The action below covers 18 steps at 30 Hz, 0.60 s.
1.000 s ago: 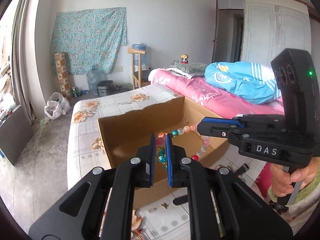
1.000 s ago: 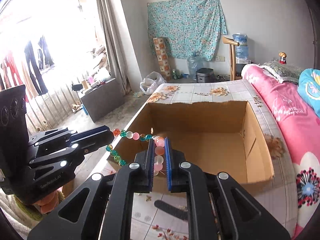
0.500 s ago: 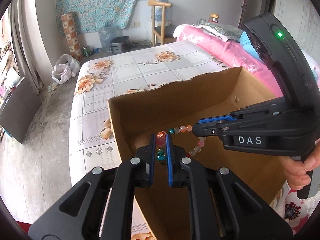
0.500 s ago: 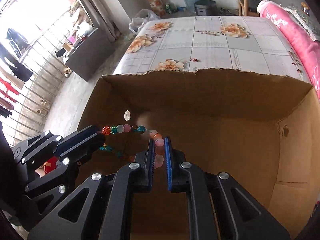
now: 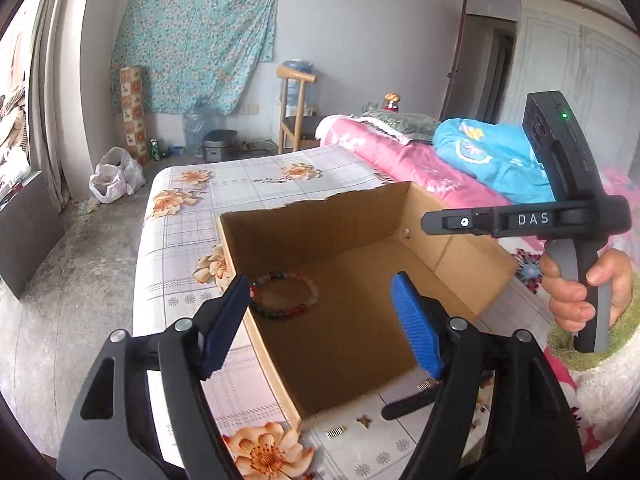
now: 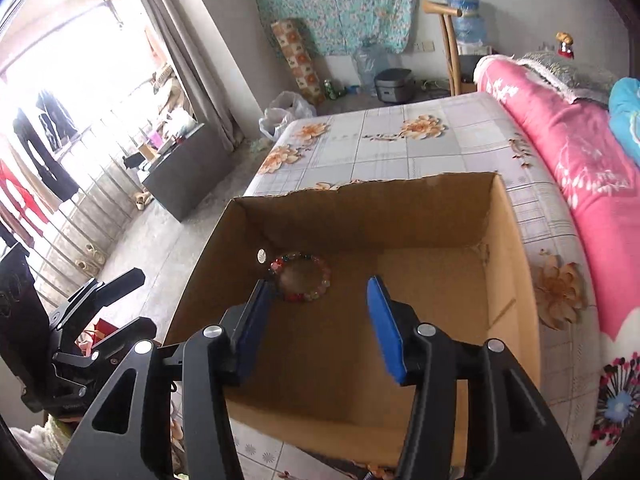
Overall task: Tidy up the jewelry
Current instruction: 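Move both grippers back to the black smartwatch on the table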
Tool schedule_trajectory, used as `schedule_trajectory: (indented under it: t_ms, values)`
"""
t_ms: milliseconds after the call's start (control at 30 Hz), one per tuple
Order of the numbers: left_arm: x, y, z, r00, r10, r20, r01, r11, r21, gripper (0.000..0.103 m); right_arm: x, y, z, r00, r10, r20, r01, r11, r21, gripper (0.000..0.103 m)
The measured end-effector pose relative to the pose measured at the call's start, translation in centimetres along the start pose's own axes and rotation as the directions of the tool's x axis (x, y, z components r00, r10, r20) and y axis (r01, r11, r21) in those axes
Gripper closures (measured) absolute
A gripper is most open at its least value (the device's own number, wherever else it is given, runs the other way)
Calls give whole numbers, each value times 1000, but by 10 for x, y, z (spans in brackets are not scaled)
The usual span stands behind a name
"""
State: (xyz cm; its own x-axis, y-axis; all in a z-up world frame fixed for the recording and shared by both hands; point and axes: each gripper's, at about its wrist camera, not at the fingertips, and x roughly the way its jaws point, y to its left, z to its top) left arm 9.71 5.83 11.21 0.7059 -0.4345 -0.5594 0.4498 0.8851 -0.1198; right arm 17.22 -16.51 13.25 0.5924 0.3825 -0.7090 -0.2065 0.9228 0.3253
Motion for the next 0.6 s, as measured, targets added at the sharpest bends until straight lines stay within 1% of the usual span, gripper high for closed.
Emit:
schedule_trajectory:
  t_ms: [67,133,200,233,333,400,500,600]
  values:
    - [-14,-9,-17,1000,-29,4,29,1000,5,19,-27,-5,-18,999,3,50,-4,1000,10,49]
    - [-21,-16,-36,998,-55,-6,55,998,-11,17,-51,-13,-38,996,0,95,-3,999,33,46]
    - [-15,-24,-59,996,-63,-61,62,998,-29,15,-68,-22,-61,992,-22,126,13,997,73,44]
    - [-9,-27,-69,994,-57,-93,54,998,-35,14,-72,-27,-72,991,-40,130,28,995,96,44]
    - [15,-36,-103,978,-24,-209,12,998,-56,14,-70,-46,-108,988,-117,99,98,979,181,44]
    - [26,-40,-119,968,-6,-251,-10,998,-60,15,-63,-60,-132,989,-135,58,116,961,250,44]
    - [33,-44,-130,966,-19,-260,-6,995,-97,15,-51,-68,-158,987,-158,10,149,946,290,44]
    - [36,-49,-128,970,-48,-240,22,994,-110,15,-37,-64,-174,988,-155,-24,155,949,274,45]
